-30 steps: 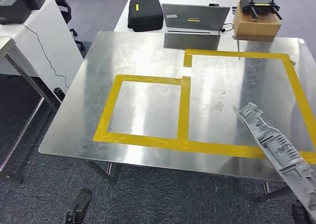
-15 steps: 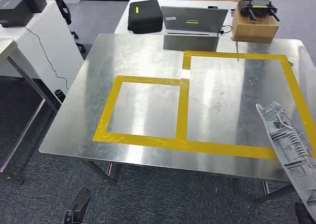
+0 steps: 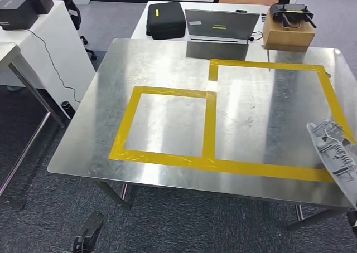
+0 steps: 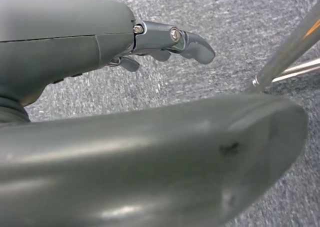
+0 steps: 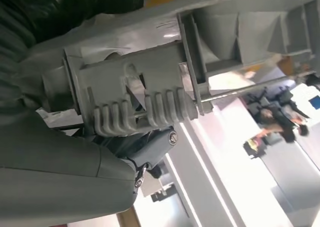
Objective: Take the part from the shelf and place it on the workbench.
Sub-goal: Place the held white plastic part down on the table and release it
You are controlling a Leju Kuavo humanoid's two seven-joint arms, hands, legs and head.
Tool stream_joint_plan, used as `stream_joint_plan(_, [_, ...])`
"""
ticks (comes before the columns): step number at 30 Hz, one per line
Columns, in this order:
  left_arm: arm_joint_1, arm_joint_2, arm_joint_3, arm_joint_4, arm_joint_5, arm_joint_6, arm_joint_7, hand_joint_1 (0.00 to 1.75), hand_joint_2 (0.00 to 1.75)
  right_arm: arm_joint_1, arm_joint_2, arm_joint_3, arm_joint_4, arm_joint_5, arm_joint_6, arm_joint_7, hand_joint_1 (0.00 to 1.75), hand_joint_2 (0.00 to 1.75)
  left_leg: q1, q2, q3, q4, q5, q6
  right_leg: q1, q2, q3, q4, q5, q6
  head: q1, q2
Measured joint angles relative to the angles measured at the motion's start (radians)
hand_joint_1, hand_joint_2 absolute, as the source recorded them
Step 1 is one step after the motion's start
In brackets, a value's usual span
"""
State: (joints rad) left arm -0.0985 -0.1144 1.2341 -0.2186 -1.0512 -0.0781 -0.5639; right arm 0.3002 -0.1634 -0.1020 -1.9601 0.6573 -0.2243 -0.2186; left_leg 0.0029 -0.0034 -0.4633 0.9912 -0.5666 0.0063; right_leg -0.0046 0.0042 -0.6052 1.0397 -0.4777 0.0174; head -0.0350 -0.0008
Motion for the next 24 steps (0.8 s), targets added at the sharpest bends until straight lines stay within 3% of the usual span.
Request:
stream_joint_plan(11, [-0.014,0.004,-0.013,0.0,0.0,-0.002,0.012,0.0,0.0,-0.239,-0.143,-0.065,0.273,0.028,0.172,0.093,1.75,1.75,-0.001,0.001,0.0,0.001,0.001,0.002,-0.002,0.002,0.002,-0.003,0.003,0.004,0.0,0.0])
stream_joint_plan(15, [-0.025,0.004,-0.031,0.0,-0.002,-0.002,0.022,0.0,0.0,-0.385,-0.186,-0.019,0.44,0.111,0.236,0.134,1.75,1.75,-0.001,0.001,0.001,0.001,0.001,0.002,-0.003,0.003,0.003,-0.003,0.004,0.006,0.0,0.0])
stream_joint_plan(19, [-0.036,0.004,-0.051,0.0,-0.01,-0.003,0.035,0.0,0.0,-0.527,-0.194,0.082,0.635,0.215,0.259,0.148,1.75,1.75,-0.002,0.005,0.002,0.001,0.002,0.003,-0.003,0.007,0.003,-0.003,0.006,0.007,0.0,0.0])
stream_joint_plan(24, [-0.041,0.004,-0.055,0.0,-0.011,-0.003,0.038,0.0,0.0,-0.56,-0.194,0.115,0.681,0.232,0.256,0.151,1.75,1.75,-0.002,0.005,0.003,0.001,0.002,0.004,-0.003,0.008,0.003,-0.003,0.006,0.007,0.0,0.0])
